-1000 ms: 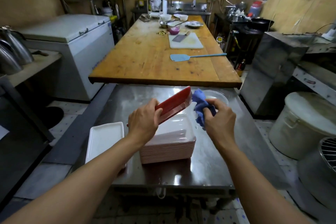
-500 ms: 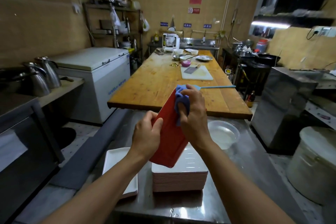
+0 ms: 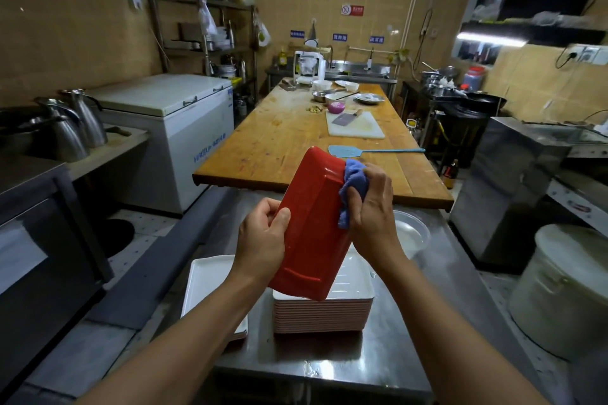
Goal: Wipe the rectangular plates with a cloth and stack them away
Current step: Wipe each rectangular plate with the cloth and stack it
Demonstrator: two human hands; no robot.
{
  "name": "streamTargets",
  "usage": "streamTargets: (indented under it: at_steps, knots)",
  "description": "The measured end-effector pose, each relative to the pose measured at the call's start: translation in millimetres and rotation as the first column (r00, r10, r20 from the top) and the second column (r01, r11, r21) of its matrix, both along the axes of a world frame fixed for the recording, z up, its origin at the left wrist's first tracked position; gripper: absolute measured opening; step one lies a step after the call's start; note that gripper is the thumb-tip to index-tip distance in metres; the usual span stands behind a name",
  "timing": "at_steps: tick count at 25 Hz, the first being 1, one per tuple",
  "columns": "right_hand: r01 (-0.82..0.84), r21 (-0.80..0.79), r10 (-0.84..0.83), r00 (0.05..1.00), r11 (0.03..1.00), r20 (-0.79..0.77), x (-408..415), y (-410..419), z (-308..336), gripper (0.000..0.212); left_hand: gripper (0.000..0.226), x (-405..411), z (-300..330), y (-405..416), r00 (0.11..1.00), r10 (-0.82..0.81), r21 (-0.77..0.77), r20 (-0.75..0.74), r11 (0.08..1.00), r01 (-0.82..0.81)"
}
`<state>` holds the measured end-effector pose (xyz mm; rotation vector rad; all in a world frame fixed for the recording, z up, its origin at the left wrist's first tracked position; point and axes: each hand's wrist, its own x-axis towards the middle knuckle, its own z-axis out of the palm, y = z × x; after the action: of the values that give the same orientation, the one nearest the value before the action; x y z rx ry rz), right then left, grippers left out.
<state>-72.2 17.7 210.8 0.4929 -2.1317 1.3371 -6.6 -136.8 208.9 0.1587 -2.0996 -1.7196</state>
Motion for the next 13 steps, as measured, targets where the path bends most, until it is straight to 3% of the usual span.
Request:
streamTargets:
  at_steps: [4, 8, 13]
  knots:
    - [0.083, -0.112, -0.064, 0.984, 0.99, 0.164, 1, -5, 3, 0.023, 0.016, -6, -3, 6, 1.0, -0.011, 0.082, 0.0, 0.997, 0.011]
    - [0.078, -0.172, -0.025, 0.957, 0.982, 0.289, 20, -10, -15, 0.029, 0.015, -17, 1, 14, 0.999, 0.026, 0.212, -0.036, 0.977, -0.018]
    - [0.063, -0.307, 0.048, 0.939, 0.95, 0.34, 38, 1, -29, 0.033, 0.016, -26, -4, 23, 0.998, 0.04, 0.308, -0.037, 0.951, -0.027]
